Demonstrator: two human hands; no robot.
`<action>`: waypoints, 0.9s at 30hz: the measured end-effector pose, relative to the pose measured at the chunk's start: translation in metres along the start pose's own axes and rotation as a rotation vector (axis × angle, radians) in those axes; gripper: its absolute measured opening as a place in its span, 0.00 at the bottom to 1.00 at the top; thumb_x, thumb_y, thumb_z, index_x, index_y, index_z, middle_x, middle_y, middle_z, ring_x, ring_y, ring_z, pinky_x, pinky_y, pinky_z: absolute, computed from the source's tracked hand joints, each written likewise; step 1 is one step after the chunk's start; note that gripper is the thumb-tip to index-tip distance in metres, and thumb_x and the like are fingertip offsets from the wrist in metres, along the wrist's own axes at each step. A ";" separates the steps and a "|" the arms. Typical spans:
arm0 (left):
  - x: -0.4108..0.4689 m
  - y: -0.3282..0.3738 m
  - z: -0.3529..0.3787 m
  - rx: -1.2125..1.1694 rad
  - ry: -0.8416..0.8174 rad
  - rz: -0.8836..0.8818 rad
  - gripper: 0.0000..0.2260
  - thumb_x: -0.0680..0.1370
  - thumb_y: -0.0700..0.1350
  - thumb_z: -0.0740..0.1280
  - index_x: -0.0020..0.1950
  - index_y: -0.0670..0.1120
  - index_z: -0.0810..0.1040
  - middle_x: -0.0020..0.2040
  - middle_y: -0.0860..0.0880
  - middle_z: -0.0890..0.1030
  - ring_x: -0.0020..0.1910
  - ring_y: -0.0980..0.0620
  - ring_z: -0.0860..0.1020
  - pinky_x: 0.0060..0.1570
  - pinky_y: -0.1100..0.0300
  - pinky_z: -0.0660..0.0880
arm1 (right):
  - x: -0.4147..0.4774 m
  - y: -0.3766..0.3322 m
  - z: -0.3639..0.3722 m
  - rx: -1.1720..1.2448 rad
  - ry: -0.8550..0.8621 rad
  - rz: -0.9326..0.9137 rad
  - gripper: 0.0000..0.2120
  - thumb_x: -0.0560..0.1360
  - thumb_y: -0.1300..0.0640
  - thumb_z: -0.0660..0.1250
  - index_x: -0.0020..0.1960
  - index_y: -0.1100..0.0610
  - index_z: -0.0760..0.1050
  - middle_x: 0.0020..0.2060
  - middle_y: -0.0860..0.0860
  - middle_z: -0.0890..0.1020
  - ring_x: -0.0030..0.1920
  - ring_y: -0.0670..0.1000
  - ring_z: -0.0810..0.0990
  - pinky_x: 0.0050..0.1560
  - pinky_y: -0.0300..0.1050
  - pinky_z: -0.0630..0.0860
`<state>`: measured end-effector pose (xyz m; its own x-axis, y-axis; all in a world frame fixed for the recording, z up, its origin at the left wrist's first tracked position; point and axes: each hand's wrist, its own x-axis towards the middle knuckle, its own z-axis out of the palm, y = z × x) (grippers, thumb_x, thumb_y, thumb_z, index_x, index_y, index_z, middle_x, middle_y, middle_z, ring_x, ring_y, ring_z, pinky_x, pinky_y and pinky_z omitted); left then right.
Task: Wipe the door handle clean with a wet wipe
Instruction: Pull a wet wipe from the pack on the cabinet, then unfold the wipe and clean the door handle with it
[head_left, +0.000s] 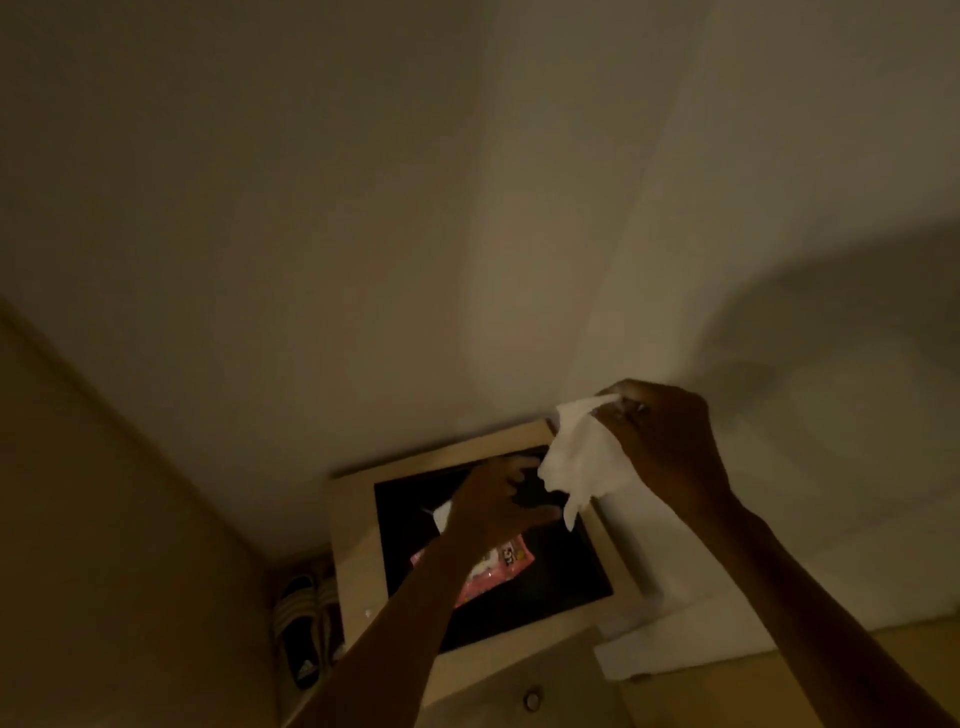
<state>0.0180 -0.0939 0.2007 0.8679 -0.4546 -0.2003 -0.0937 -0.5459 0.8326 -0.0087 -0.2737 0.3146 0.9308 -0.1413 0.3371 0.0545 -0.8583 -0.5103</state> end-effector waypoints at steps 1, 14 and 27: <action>-0.005 0.026 -0.009 -0.020 0.019 0.054 0.31 0.63 0.61 0.76 0.63 0.52 0.77 0.58 0.51 0.80 0.53 0.58 0.77 0.52 0.63 0.75 | 0.003 -0.012 -0.018 -0.020 -0.021 -0.020 0.05 0.75 0.55 0.68 0.46 0.54 0.82 0.37 0.48 0.84 0.35 0.44 0.80 0.34 0.32 0.74; -0.095 0.194 -0.086 -0.059 -0.103 0.188 0.12 0.77 0.47 0.68 0.53 0.41 0.83 0.53 0.42 0.84 0.51 0.45 0.82 0.56 0.50 0.79 | -0.021 -0.091 -0.210 0.117 -0.283 0.241 0.08 0.77 0.55 0.67 0.40 0.55 0.79 0.35 0.49 0.81 0.35 0.50 0.81 0.29 0.36 0.76; -0.155 0.287 -0.102 0.026 -0.356 0.326 0.15 0.82 0.48 0.60 0.52 0.38 0.79 0.38 0.46 0.74 0.31 0.55 0.72 0.29 0.68 0.71 | -0.129 -0.070 -0.260 0.843 -0.233 0.583 0.13 0.77 0.50 0.65 0.58 0.53 0.80 0.55 0.57 0.83 0.55 0.57 0.82 0.59 0.57 0.77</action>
<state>-0.0934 -0.1084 0.5235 0.5705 -0.8153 -0.0988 -0.3494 -0.3499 0.8692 -0.2266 -0.3240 0.5124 0.9354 -0.2474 -0.2526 -0.2737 -0.0543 -0.9603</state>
